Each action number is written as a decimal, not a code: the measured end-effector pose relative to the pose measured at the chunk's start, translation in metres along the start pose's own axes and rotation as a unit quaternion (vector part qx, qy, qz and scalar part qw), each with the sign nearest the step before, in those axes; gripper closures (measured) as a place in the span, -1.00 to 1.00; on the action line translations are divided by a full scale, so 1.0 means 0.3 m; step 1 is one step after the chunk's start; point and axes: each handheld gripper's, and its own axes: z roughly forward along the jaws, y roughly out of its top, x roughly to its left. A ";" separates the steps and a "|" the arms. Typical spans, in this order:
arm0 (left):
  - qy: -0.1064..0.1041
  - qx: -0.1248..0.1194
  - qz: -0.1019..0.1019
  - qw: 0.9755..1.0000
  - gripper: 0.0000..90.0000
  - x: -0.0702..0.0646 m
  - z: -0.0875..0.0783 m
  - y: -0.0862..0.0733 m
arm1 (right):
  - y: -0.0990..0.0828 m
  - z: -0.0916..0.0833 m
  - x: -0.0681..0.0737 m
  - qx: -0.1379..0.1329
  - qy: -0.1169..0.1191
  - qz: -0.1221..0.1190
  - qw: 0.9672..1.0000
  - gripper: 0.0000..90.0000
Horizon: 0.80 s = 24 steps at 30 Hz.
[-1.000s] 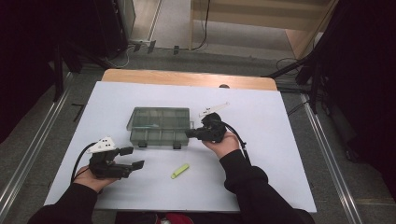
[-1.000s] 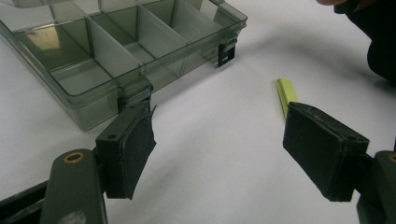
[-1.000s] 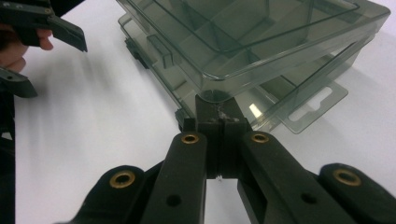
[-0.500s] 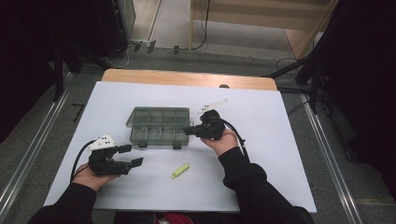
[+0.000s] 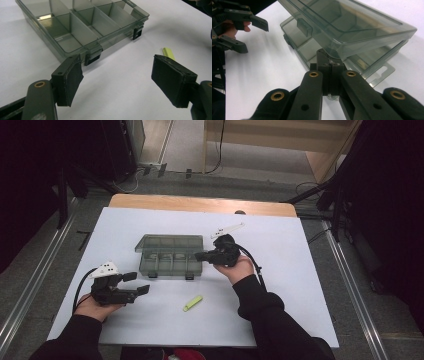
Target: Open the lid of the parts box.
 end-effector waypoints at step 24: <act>0.005 0.012 0.010 1.000 -0.45 0.079 0.032 0.095 | 0.027 -0.008 -0.005 -0.007 0.002 0.001 1.000 1.00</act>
